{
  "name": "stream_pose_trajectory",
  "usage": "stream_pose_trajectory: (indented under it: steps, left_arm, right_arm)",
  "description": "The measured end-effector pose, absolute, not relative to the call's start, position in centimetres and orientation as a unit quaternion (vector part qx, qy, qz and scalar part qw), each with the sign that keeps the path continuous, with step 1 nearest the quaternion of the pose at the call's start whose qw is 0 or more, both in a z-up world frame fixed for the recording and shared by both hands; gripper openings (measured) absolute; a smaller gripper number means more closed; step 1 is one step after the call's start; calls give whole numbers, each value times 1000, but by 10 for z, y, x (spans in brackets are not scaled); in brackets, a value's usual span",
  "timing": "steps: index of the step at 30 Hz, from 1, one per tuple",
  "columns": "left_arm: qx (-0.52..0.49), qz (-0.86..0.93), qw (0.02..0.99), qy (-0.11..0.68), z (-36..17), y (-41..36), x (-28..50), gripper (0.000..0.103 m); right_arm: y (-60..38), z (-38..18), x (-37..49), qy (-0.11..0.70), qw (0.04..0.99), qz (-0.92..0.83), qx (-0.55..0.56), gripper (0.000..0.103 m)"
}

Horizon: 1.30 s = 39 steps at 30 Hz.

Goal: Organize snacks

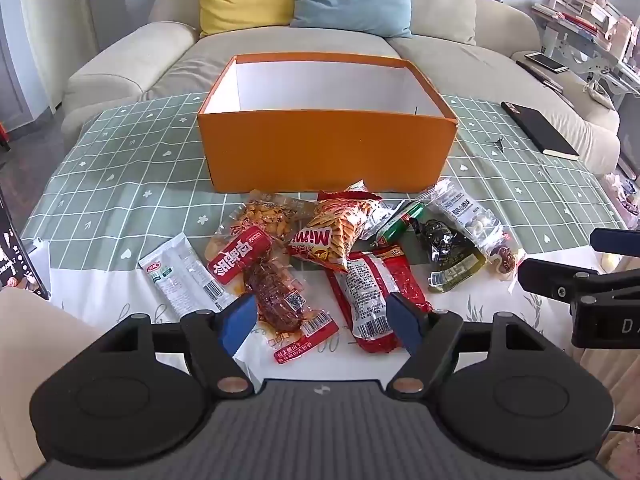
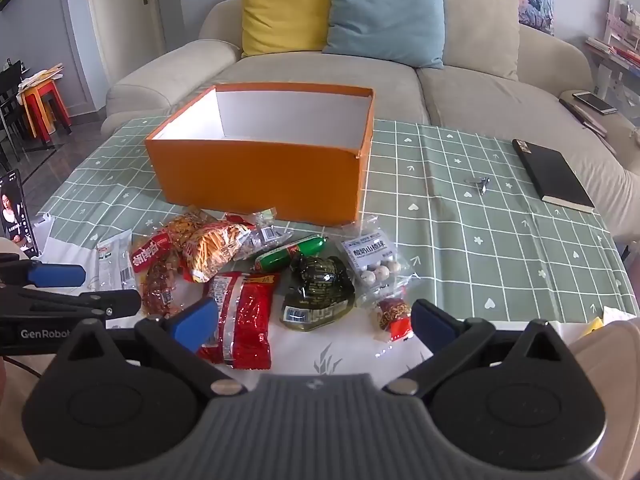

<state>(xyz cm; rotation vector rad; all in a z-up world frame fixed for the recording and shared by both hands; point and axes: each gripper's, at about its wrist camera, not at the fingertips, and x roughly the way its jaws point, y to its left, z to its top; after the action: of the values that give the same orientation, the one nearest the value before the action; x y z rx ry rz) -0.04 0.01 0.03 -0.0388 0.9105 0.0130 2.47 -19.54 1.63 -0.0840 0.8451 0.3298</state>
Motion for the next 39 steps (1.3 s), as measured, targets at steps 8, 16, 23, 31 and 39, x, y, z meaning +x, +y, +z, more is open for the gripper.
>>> stream_pose_trajectory:
  steps: [8,16,23,31,39]
  left_arm:
    - [-18,6,897,441,3,-8,2,86]
    - [-21,4,898,440,8,-11,0,86]
    - [-21,4,898,440,7,-10,0,86]
    - [-21,3,898,440,7,-10,0,86]
    - [-22,4,898,439,7,-10,-1,86]
  right_arm:
    - [-195,15,25,410,897,160,-41,99]
    - [-199,10,28,413,896,159,-40,99]
    - [-195,11,31,421,893,156,-37,99]
    - [-196,9,31,425,891,155,-34,99]
    - [-196,9,32,425,891,154,-34,99]
